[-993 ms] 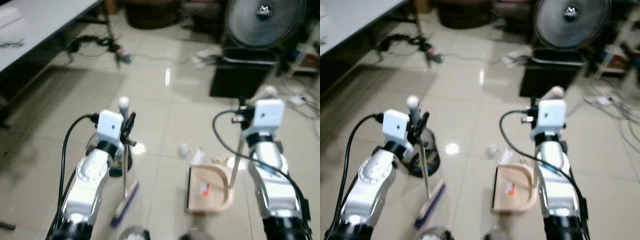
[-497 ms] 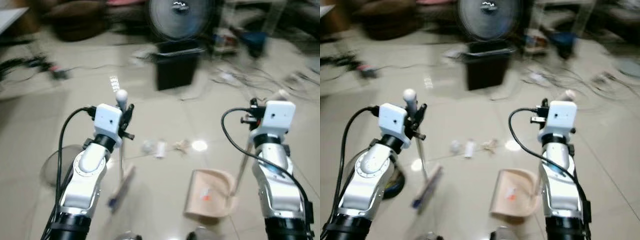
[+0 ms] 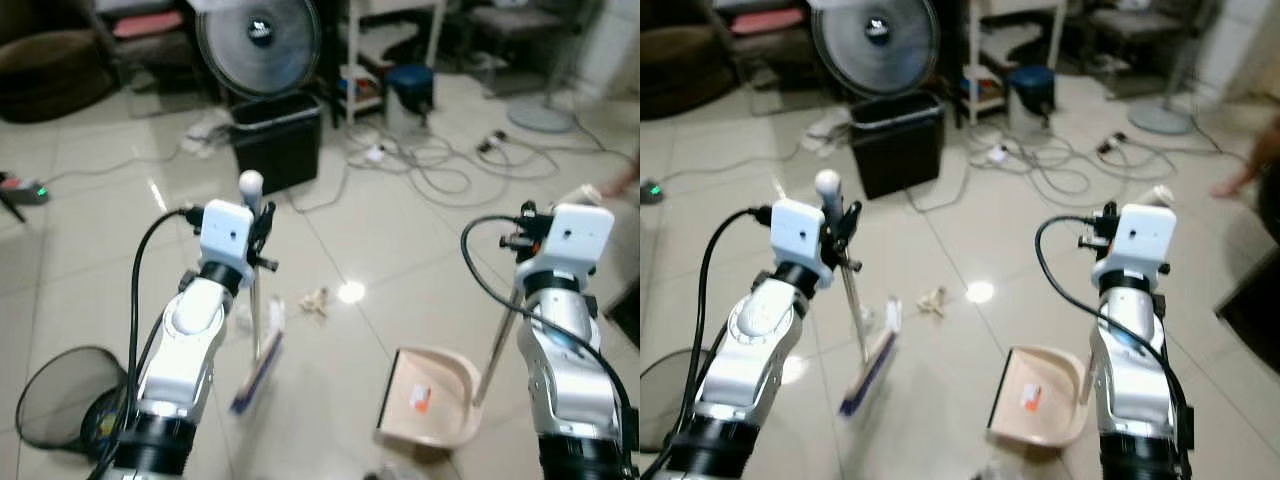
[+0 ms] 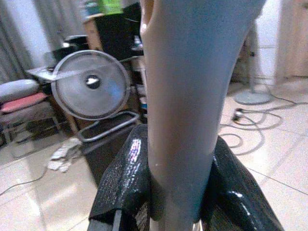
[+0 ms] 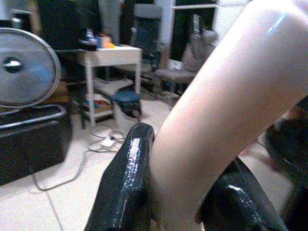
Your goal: Sweep floor
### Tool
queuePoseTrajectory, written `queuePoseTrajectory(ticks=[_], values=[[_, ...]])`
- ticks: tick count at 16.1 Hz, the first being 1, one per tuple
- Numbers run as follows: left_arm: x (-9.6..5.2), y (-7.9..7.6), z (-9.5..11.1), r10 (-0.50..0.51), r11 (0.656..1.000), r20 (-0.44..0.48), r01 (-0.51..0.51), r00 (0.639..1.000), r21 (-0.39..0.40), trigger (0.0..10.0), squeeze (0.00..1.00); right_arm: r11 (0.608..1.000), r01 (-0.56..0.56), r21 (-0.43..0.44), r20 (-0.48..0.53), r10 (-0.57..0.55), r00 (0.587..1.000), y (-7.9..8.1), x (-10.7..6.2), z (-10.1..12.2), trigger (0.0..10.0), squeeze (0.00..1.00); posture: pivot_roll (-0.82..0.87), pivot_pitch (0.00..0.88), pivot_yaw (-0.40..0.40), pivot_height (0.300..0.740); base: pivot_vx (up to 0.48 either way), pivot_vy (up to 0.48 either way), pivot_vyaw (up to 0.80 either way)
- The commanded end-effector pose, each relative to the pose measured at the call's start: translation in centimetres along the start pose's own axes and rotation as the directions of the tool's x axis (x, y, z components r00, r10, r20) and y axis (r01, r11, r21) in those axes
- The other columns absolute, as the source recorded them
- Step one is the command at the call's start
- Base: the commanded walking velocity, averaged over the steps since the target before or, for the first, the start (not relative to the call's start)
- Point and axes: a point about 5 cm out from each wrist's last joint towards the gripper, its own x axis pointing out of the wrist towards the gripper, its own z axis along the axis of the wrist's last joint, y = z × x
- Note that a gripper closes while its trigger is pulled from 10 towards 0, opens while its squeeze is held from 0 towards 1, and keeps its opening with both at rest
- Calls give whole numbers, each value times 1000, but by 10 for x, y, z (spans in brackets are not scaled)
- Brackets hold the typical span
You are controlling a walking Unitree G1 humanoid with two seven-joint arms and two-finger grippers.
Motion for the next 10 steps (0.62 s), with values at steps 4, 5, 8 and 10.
queuePoseTrajectory(ticks=[4, 5, 8, 10], values=[[1, 11, 1, 51, 998, 1, -51, 999, 38, 10000, 0, 997, -73, -24, 74, 75, 994, 14, 2, 17, 10000, 0, -69, 88, 57, 740, 428, 0, 0], [1, 11, 1, 52, 998, 1, -52, 999, 38, 10000, 0, 997, -74, -26, 75, 76, 994, 14, 2, 17, 10000, 0, -69, 88, 57, 740, 424, 0, 463], [1, 11, 0, 58, 998, 2, -58, 998, 34, 10000, 0, 998, -56, -40, 80, 59, 995, 10, 3, 18, 10000, 0, -68, 87, 54, 740, 431, 0, 544], [1, 11, 0, 60, 998, 2, -60, 998, 33, 10000, 0, 999, -40, -19, 85, 41, 995, 8, 4, 18, 10000, 0, -68, 86, 55, 740, 429, 0, 0]])
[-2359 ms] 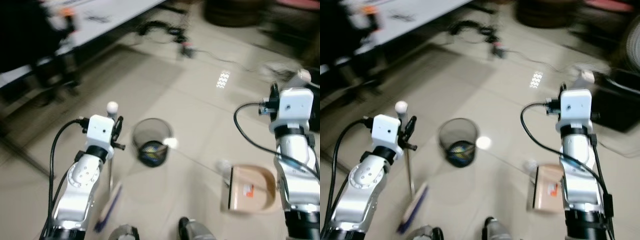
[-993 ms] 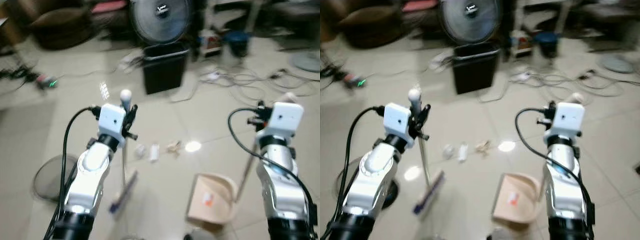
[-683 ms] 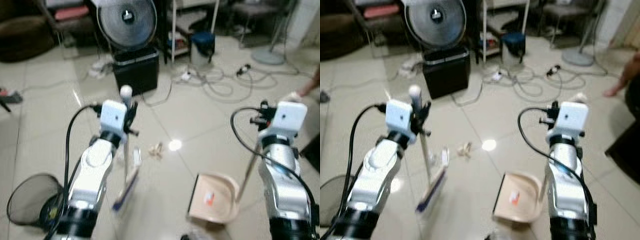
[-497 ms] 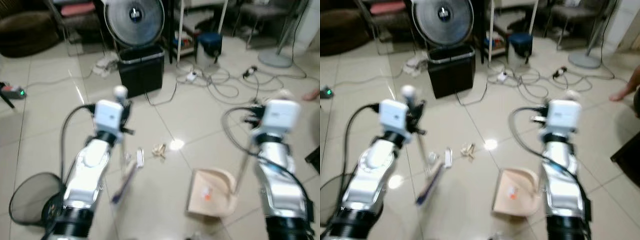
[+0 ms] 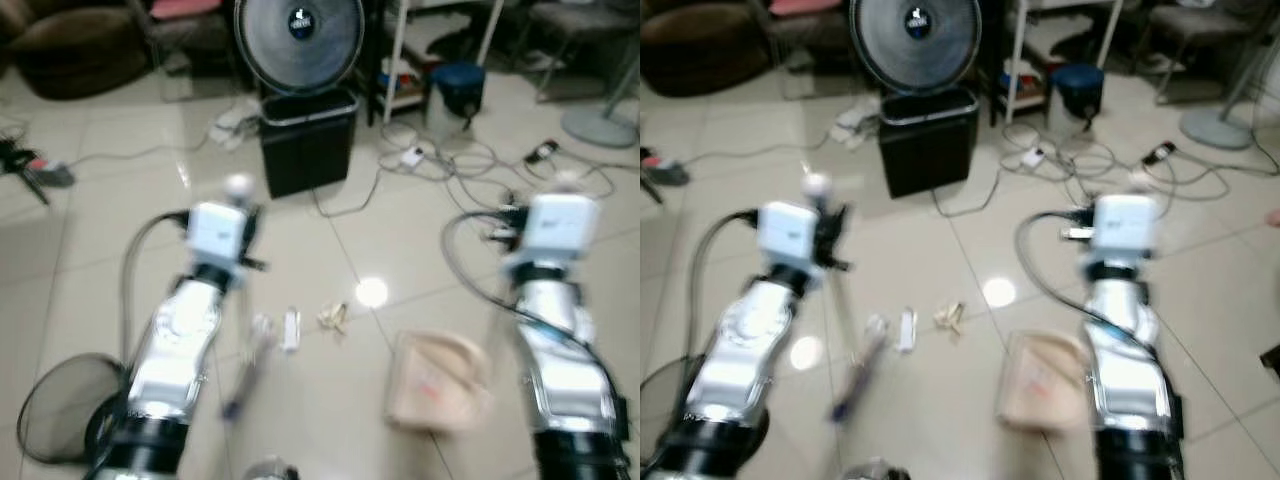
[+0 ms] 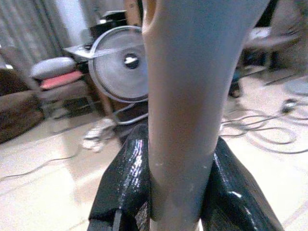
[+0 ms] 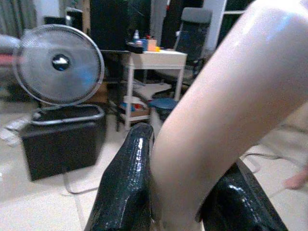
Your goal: Sweep floor
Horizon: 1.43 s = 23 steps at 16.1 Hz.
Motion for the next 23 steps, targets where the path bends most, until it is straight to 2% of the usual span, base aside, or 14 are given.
queuePoseTrajectory(ticks=[1, 5, 8, 9, 12, 19, 21, 23], values=[[4, -3, 9, -9, 1000, 38, 8, 999, 13, 10000, 0, 1000, 26, -3, 40, -26, 999, -8, 2, 8, 10000, 0, -69, 85, 55, 740, 428, 0, 0], [5, -1, 10, 4, 1000, 50, -5, 999, 14, 10000, 0, 1000, -4, -23, 46, 5, 999, -5, 3, 10, 10000, 0, -69, 82, 52, 740, 430, 0, 0], [6, -1, 10, 10, 1000, 51, -11, 999, 16, 10000, 0, 1000, -9, -21, 55, 10, 998, -3, 4, 11, 10000, 0, -67, 80, 49, 740, 430, 0, 800], [6, 0, 10, 13, 1000, 51, -14, 999, 17, 10000, 0, 1000, 1, 12, 61, -2, 998, -3, 4, 11, 10000, 0, -65, 79, 46, 740, 431, 0, 0], [6, 2, 10, 23, 1000, 52, -23, 998, 16, 10000, 0, 1000, 4, 11, 63, -5, 998, -5, 6, 11, 10000, 0, -61, 78, 43, 740, 431, 0, 0], [1, 16, 12, 94, 994, 58, -96, 994, 43, 10000, 0, 997, -68, 49, 69, 64, 996, 6, 10, 10, 10000, 0, -21, 78, -15, 740, 429, 0, 0], [-1, 19, 13, 98, 993, 61, -102, 993, 56, 10000, 0, 994, -107, 30, 52, 105, 993, 12, 11, 8, 10000, 0, -19, 79, -14, 740, 428, 0, 0], [0, 17, 14, 88, 994, 61, -92, 994, 58, 10000, 0, 994, -103, 27, 41, 102, 994, 14, 10, 6, 10000, 0, -26, 82, 2, 740, 431, 0, 800]])
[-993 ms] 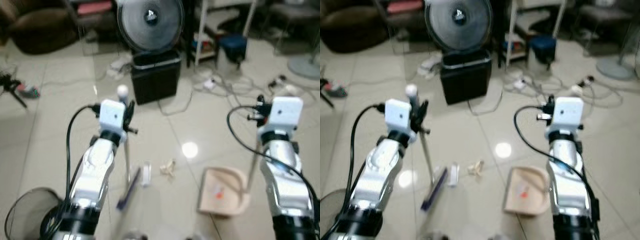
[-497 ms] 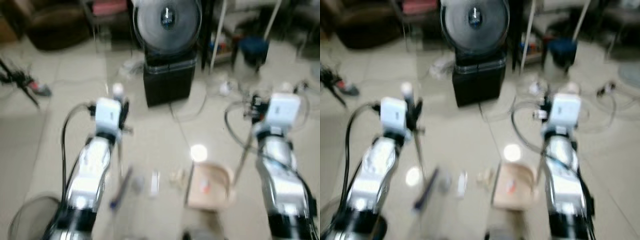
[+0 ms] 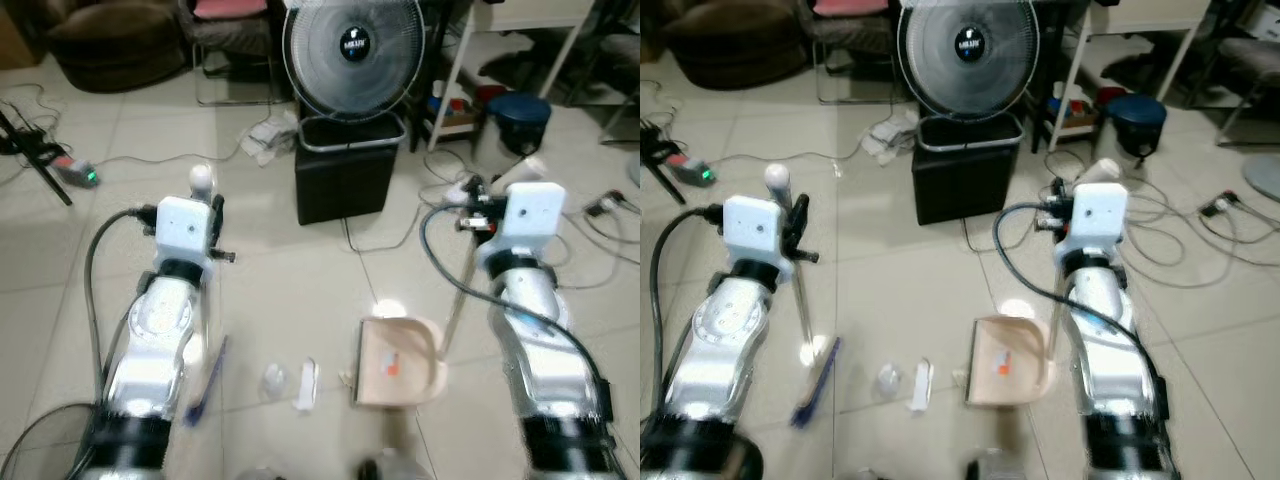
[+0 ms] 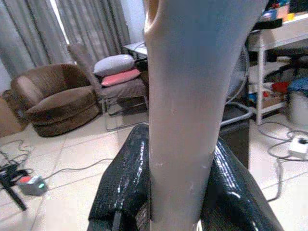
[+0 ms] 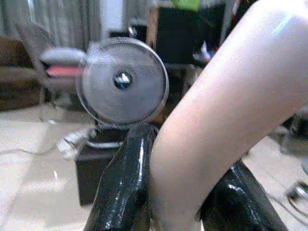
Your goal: Sweep floor
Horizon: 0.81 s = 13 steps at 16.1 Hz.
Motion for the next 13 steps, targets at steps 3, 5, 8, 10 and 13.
queuePoseTrajectory(ticks=[3, 5, 8, 10, 13], values=[[4, 1, 10, -29, 999, 39, 28, 999, 22, 10000, 0, 1000, 19, 17, 21, -19, 1000, 3, -4, 4, 10000, 0, -42, 92, 33, 740, 428, 0, 533], [4, -1, 9, -44, 999, 33, 43, 998, 22, 10000, 0, 999, 23, 30, 8, -23, 1000, 1, -9, 1, 10000, 0, -50, 99, 49, 740, 426, 0, 0], [3, -3, 7, -63, 998, 23, 62, 998, 23, 10000, 0, 999, 18, 27, -5, -18, 1000, -1, -12, -2, 10000, 0, -53, 111, 57, 740, 420, 0, 0], [2, -3, 6, -62, 998, 11, 62, 998, 16, 10000, 0, 1000, -2, 29, -17, 2, 1000, 1, -13, -5, 10000, 0, -52, 115, 57, 740, 352, 0, 0], [2, 0, 1, -79, 996, -7, 80, 997, 32, 10000, 0, 999, -43, 11, -16, 43, 999, 10, -13, -7, 10000, 0, -49, 140, 69, 740, 0, 0, 0]])
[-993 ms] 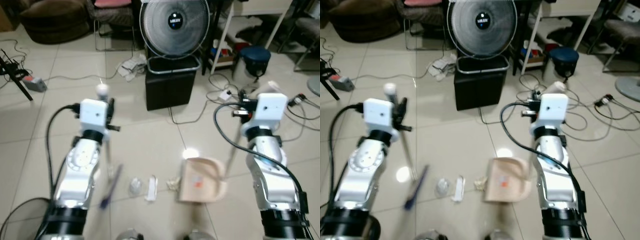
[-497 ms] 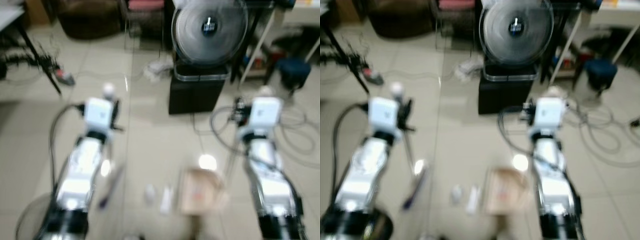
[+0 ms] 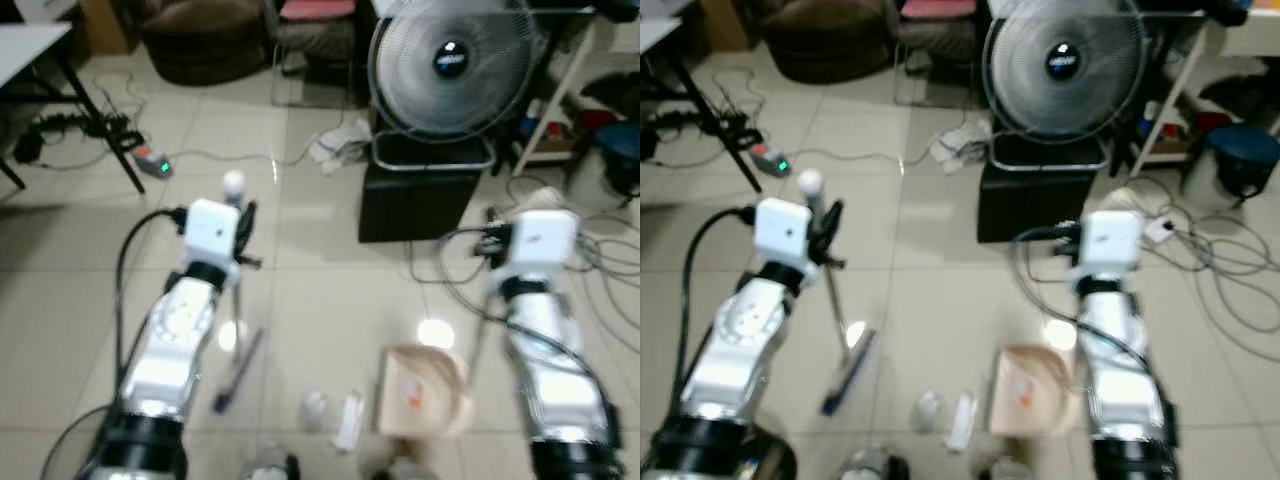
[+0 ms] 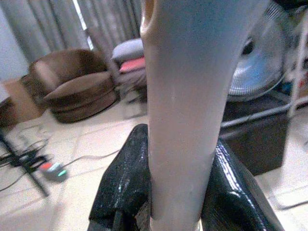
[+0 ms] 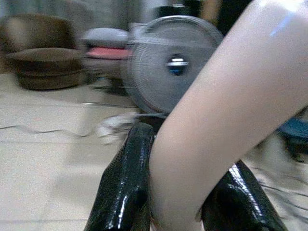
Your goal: Sweep floor
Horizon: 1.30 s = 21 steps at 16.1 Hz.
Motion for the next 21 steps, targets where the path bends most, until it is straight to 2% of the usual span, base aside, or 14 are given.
queuePoseTrajectory(ticks=[1, 3, 7, 9, 13, 14, 19, 21], values=[[2, 4, 3, 2, 1000, 12, -2, 1000, 24, 10000, 0, 1000, -22, 14, 43, 22, 999, 1, 3, 7, 10000, 0, -43, 148, 70, 740, 0, 0, 0], [2, 6, 1, -2, 999, 19, 1, 1000, 36, 10000, 0, 999, -34, 8, 56, 34, 998, 1, 4, 7, 10000, 0, -24, 160, 66, 740, 0, 0, 0], [9, 7, 1, 3, 999, 22, -4, 1000, 37, 10000, 0, 998, -57, -11, 101, 58, 993, 2, 17, 11, 10000, 0, -6, 195, 66, 740, 0, 0, 0], [13, 5, 2, 4, 1000, 43, -4, 999, 21, 10000, 0, 994, -98, -48, 132, 104, 986, 8, 28, 14, 10000, 0, -8, 224, 62, 740, 0, 0, 0], [16, -4, 3, -11, 1000, 74, 11, 997, -7, 10000, 0, 985, -151, -88, 146, 162, 976, 19, 37, 12, 10000, 0, -1, 265, 50, 740, 0, 0, 0], [17, -8, 5, -10, 1000, 91, 12, 996, -21, 10000, 0, 982, -167, -92, 162, 180, 970, 24, 39, 10, 10000, 0, 4, 298, 54, 740, 0, 0, 0], [17, -9, -4, 26, 999, 81, -22, 996, -43, 10000, 0, 987, -141, -71, 195, 153, 969, 38, 47, 9, 10000, 0, 29, 364, 76, 740, 0, 0, 0], [19, -15, -8, 30, 998, 83, -25, 996, -57, 10000, 0, 989, -130, -76, 188, 142, 972, 46, 51, 4, 10000, 0, 48, 375, 69, 740, 0, 0, 0]])
